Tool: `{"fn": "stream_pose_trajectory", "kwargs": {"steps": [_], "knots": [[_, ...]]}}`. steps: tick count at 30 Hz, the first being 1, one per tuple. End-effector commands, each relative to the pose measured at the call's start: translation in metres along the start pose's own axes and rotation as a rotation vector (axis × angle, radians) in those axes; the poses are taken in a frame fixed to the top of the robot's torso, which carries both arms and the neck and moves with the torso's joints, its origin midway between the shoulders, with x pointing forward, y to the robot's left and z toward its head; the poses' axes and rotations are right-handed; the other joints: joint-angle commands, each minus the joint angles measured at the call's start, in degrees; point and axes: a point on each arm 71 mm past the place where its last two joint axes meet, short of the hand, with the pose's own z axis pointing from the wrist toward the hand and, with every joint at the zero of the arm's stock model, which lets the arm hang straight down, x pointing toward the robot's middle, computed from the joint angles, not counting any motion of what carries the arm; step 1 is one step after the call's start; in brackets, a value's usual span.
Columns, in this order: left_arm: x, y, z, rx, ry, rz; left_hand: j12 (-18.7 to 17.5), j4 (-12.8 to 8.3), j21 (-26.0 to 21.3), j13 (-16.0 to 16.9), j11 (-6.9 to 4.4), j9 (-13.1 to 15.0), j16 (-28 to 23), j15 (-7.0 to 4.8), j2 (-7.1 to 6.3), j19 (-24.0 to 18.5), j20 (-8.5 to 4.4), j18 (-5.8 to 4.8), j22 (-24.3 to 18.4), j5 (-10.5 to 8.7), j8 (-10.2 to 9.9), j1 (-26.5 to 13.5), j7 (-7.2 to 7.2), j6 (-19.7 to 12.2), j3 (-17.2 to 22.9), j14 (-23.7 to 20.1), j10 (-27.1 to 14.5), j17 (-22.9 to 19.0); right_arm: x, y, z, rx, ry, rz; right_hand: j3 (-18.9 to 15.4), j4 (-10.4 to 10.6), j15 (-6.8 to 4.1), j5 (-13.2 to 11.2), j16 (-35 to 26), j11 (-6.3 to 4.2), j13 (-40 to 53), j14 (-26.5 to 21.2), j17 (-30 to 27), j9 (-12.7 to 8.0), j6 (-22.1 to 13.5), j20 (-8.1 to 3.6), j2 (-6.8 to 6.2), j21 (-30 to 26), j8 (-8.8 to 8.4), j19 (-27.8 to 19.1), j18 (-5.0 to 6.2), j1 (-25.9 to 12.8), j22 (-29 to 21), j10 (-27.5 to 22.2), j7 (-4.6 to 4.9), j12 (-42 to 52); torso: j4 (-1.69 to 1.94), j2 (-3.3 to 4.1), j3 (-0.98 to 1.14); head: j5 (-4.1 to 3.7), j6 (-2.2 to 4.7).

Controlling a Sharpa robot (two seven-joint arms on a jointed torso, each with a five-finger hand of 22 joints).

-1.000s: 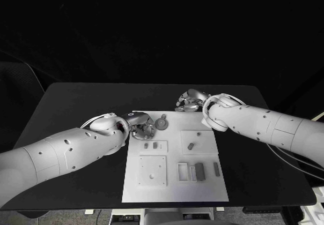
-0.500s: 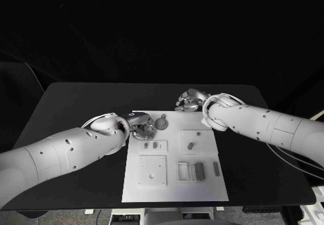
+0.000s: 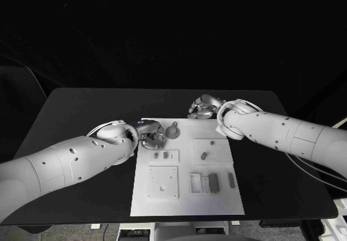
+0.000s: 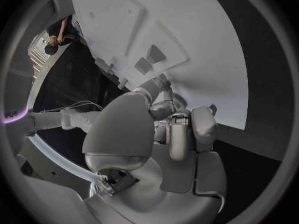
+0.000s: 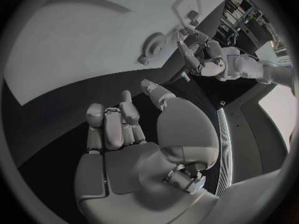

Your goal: Assemble the parts on the task board

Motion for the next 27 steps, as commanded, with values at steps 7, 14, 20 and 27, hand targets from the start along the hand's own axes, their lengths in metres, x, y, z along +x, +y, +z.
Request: {"fn": "stream_pose_trajectory", "kwargs": {"steps": [7, 14, 20, 27], "knots": [[0.0045, 0.0009, -0.0002, -0.007, 0.026, -0.002, -0.1, -0.9, 7.9, -0.1, 0.09, -1.6, -0.2, -0.18, -0.86, 0.0, -0.24, 2.41, 0.7, 0.26, -3.0, -0.9, 2.08, -2.8, 0.2, 8.8, -0.1, 6.2, 0.0012, 0.0008, 0.0001, -0.004, 0.013, -0.001, 0.3, 0.0, -0.4, 0.1, 0.3, -0.42, -0.1, 0.1, 0.0, -0.1, 0.1, -0.21, 0.36, 1.4, 0.13, 0.3, 1.16, -0.3, -0.1, 0.1, 0.6, 0.3, 0.02, -0.01, -0.08, -0.04, -0.01], [0.0042, 0.0015, -0.0008, -0.009, 0.022, -0.005, -0.1, -1.2, 7.9, -0.1, 0.2, -2.4, -0.3, -0.18, -1.31, 0.0, -0.23, 2.41, 1.0, 0.23, -3.9, -1.3, 1.39, -6.7, 0.0, 8.7, 0.0, 6.0, 0.0012, 0.0008, 0.0002, -0.003, 0.014, -0.001, 0.3, 0.0, -0.4, 0.1, 0.3, -0.42, -0.1, 0.2, 0.0, -0.1, 0.1, -0.22, 0.35, 1.4, 0.13, 0.3, 1.16, -0.3, -0.1, 0.1, 0.6, 0.3, 0.01, -0.01, -0.04, -0.01, -0.05], [0.0041, 0.0017, -0.0007, -0.012, 0.02, -0.007, -0.1, -1.3, 7.9, -0.1, 0.22, -2.5, -0.4, -0.18, -1.42, 0.0, -0.22, 2.41, 1.1, 0.22, -4.0, -1.4, 1.23, -7.5, -0.1, 8.7, 0.0, 6.0, 0.0015, 0.0006, 0.0002, 0.0, 0.018, -0.002, 0.3, 0.0, -0.4, 0.1, 0.3, -0.43, -0.1, 0.1, -0.1, -0.1, 0.1, -0.22, 0.35, 1.4, 0.12, 0.3, 1.17, -0.3, -0.1, 0.2, 0.6, 0.3, 0.0, 0.0, -0.01, -0.02, -0.07], [0.0027, 0.004, -0.0019, -0.021, 0.003, -0.006, -0.1, -1.3, 7.9, -0.1, 0.22, -2.7, -0.3, -0.19, -1.4, 0.0, -0.23, 2.41, 1.2, 0.22, -4.1, -1.5, 1.2, -8.4, -0.1, 8.8, 0.1, 6.2, 0.0012, 0.0003, 0.0, 0.0, 0.016, -0.002, 0.3, 0.1, -0.4, 0.1, 0.3, -0.43, -0.1, 0.1, -0.1, -0.1, 0.1, -0.22, 0.35, 1.4, 0.12, 0.3, 1.17, -0.3, -0.1, 0.2, 0.61, 0.3, -0.02, 0.0, -0.01, -0.04, -0.09]]}}
